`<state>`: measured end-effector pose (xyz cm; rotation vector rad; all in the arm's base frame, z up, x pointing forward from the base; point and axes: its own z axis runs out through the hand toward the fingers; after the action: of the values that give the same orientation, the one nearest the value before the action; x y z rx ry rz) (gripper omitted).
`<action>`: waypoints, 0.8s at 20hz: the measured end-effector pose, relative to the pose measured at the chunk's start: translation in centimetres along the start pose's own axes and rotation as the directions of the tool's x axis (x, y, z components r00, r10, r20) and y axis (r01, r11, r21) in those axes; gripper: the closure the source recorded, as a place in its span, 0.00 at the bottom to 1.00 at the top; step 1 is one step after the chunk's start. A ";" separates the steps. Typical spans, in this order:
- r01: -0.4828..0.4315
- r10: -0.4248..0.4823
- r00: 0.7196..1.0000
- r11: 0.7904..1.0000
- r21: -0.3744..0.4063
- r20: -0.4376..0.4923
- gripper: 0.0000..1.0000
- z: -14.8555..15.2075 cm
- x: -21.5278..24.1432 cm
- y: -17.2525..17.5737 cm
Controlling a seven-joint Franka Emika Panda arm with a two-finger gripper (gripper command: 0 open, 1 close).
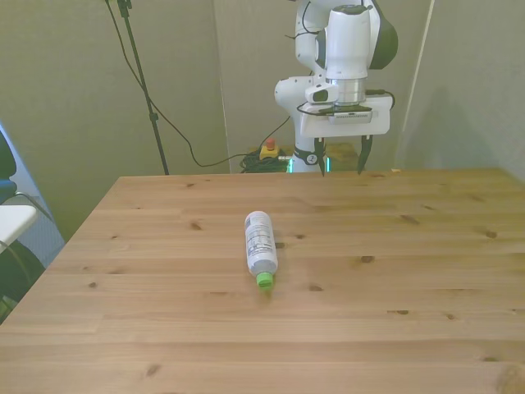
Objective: Stand the water bottle
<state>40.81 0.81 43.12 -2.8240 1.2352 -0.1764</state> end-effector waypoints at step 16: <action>-0.103 0.109 0.990 0.992 0.073 -0.088 0.00 -3.0 10.6 2.2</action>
<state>45.92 -8.49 46.74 -2.7125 1.3661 -0.3401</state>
